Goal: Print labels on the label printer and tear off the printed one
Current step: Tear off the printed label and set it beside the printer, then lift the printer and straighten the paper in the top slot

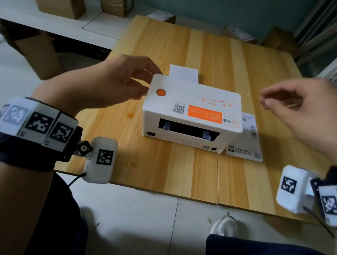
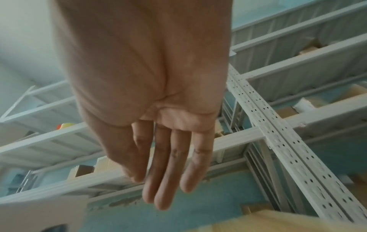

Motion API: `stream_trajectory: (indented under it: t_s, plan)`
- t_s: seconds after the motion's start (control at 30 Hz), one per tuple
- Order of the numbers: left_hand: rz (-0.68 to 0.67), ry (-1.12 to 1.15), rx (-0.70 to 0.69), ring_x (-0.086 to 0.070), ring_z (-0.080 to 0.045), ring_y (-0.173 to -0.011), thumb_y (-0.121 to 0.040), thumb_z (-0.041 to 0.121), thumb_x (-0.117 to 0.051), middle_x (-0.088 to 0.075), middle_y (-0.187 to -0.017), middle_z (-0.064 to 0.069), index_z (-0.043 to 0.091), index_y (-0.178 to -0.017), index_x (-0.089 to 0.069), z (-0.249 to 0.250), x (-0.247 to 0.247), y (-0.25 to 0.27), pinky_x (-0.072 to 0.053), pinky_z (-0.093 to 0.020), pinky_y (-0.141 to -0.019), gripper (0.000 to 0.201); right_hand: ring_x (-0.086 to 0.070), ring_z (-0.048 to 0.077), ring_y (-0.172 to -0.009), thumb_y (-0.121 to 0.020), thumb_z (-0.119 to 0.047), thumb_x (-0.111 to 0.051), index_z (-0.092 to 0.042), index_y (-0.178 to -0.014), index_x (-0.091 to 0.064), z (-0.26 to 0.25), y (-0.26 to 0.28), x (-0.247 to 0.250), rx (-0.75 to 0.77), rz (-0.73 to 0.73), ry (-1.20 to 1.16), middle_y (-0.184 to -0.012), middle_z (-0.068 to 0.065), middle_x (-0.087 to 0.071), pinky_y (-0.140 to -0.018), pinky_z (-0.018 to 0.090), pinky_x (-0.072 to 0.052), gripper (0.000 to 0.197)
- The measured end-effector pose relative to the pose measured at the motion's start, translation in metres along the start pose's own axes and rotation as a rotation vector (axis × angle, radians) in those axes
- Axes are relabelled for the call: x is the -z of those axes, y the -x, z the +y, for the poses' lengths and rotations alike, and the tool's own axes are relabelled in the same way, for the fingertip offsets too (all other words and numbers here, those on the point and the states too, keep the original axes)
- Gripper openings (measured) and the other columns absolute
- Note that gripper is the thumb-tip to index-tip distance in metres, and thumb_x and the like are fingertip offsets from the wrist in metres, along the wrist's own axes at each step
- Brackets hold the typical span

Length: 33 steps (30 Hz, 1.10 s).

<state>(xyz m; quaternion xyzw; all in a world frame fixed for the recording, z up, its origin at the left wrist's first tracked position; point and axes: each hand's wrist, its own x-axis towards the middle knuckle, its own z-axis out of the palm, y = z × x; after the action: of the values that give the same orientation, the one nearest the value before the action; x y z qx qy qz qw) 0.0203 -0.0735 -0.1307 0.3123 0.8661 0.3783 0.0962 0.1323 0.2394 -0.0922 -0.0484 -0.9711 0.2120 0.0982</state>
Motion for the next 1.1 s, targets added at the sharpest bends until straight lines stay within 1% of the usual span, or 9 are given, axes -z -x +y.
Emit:
stream_trajectory:
  t_s: [0.2,0.4,0.5,0.6,0.7,0.77,0.83,0.97,1.1]
  plan:
    - [-0.013,0.009,-0.01,-0.068,0.001,-0.107,-0.095,0.004,-0.062,-0.069,-0.118,0.012,0.022,-0.122,-0.06,-0.002,0.003,-0.004,-0.057,-0.01,-0.081,0.033,-0.059,0.002,-0.096,-0.094,-0.028,-0.063,-0.031,-0.116,-0.067,-0.02,-0.046,-0.012,0.138,-0.206,0.172,-0.11,-0.014,-0.066,-0.081,0.02,-0.041,0.023]
    - [-0.056,-0.009,-0.038,-0.071,-0.004,-0.107,-0.096,0.005,-0.061,-0.071,-0.119,0.012,0.024,-0.121,-0.06,-0.004,0.008,-0.002,-0.061,-0.027,-0.087,0.032,-0.057,0.013,-0.109,-0.078,-0.059,-0.056,-0.031,-0.118,-0.067,-0.028,-0.085,-0.03,0.286,-0.333,0.366,-0.119,-0.01,-0.063,-0.094,0.035,-0.048,0.049]
    - [-0.06,0.009,-0.011,-0.073,-0.008,-0.107,-0.096,0.006,-0.061,-0.072,-0.121,0.008,0.019,-0.125,-0.06,-0.005,0.008,-0.003,-0.062,-0.036,-0.089,0.032,-0.055,0.014,-0.118,-0.084,-0.047,-0.064,-0.029,-0.128,-0.063,-0.03,-0.098,-0.037,0.43,-0.342,0.487,-0.132,-0.007,-0.06,-0.093,0.03,-0.041,0.047]
    - [-0.062,0.007,-0.008,-0.073,-0.006,-0.105,-0.097,0.006,-0.061,-0.072,-0.121,0.009,0.019,-0.126,-0.06,-0.007,0.007,-0.005,-0.062,-0.033,-0.089,0.032,-0.048,0.02,-0.134,-0.089,-0.021,-0.07,-0.028,-0.144,-0.05,-0.031,-0.109,-0.05,0.562,-0.414,0.585,-0.15,-0.003,-0.05,-0.108,0.038,-0.034,0.059]
    - [-0.06,-0.001,-0.01,-0.073,-0.003,-0.104,-0.096,0.006,-0.061,-0.072,-0.121,0.01,0.019,-0.126,-0.06,-0.007,0.008,-0.005,-0.061,-0.03,-0.09,0.032,-0.05,0.019,-0.133,-0.1,-0.032,-0.055,-0.032,-0.146,-0.049,-0.037,-0.117,-0.063,0.356,-0.62,0.348,-0.152,-0.002,-0.049,-0.107,0.033,-0.035,0.047]
    - [-0.058,-0.011,-0.013,-0.072,-0.003,-0.106,-0.097,0.007,-0.062,-0.072,-0.121,0.01,0.018,-0.127,-0.06,-0.006,0.008,-0.005,-0.061,-0.03,-0.09,0.032,-0.067,0.022,-0.105,-0.09,-0.064,-0.054,-0.033,-0.127,-0.067,-0.038,-0.123,-0.071,0.014,-0.698,0.045,-0.127,0.004,-0.071,-0.083,0.033,-0.047,0.05]
    - [-0.059,-0.015,-0.007,-0.072,-0.005,-0.108,-0.097,0.006,-0.061,-0.071,-0.122,0.008,0.016,-0.128,-0.061,-0.005,0.008,-0.005,-0.06,-0.03,-0.091,0.032,-0.07,0.034,-0.097,-0.076,-0.073,-0.063,-0.019,-0.113,-0.075,-0.034,-0.129,-0.077,-0.155,-0.685,-0.113,-0.113,0.015,-0.075,-0.078,0.035,-0.049,0.066]
    - [-0.055,-0.01,-0.004,-0.072,-0.005,-0.108,-0.097,0.003,-0.061,-0.071,-0.122,0.007,0.017,-0.128,-0.06,-0.005,0.008,-0.005,-0.061,-0.031,-0.091,0.034,-0.071,0.038,-0.102,-0.035,-0.082,-0.066,-0.022,-0.114,-0.076,-0.03,-0.122,-0.076,-0.029,-0.633,-0.187,-0.121,0.011,-0.073,-0.075,0.038,-0.051,0.1]
    - [-0.055,-0.003,-0.014,-0.072,-0.003,-0.106,-0.097,0.004,-0.061,-0.072,-0.121,0.008,0.016,-0.128,-0.06,-0.005,0.008,-0.004,-0.062,-0.033,-0.089,0.032,-0.074,0.011,-0.089,-0.062,-0.059,-0.066,-0.031,-0.112,-0.076,-0.03,-0.112,-0.06,0.103,-0.598,-0.128,-0.104,-0.008,-0.078,-0.074,0.027,-0.06,0.058]
